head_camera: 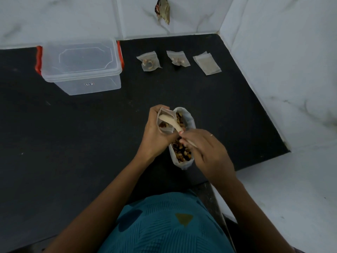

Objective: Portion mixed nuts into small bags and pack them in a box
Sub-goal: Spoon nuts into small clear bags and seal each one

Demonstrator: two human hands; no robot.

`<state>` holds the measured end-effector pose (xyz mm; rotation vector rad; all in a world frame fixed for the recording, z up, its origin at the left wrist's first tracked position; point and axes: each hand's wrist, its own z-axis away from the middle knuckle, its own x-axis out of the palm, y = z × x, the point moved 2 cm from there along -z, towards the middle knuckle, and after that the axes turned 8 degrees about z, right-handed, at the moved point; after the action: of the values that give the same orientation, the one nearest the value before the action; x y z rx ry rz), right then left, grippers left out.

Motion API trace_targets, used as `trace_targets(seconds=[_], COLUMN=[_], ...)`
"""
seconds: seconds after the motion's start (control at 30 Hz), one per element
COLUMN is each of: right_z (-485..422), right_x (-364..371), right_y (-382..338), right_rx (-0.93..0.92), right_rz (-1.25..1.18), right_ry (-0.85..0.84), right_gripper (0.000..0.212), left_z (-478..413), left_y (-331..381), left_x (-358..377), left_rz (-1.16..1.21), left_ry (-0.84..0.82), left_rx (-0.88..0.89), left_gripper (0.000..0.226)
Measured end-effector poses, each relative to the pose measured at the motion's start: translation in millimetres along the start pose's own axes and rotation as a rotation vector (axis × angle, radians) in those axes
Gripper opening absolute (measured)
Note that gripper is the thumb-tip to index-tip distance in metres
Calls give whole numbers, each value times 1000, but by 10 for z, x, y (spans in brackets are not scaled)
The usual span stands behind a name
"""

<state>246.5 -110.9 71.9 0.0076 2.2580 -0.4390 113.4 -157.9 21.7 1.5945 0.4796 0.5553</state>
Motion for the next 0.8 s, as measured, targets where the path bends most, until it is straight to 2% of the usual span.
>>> trace_targets(seconds=[0.07,0.4,0.67,0.73,0.8], right_z=[19,145,231,211,152], right_x=[-6,6,48,24,-31], right_y=[-12,-24,61,50,46], right_rx=[-36,-86,-55,48,306], right_rz=[49,123,116,9,-187], right_ry=[1,30,-16,25,88], right_gripper=[29,19,23,19,22], left_z=[-6,-17,-30,-27,-27], left_y=[2,14,-26,-33,-41], left_x=[-7,12,-4,-2,1], left_rz=[9,75,28,45,32], left_ry=[12,45,40,37,25], left_rx=[12,-30,-50,-54,-59], left_gripper=[53,51,55,55,57])
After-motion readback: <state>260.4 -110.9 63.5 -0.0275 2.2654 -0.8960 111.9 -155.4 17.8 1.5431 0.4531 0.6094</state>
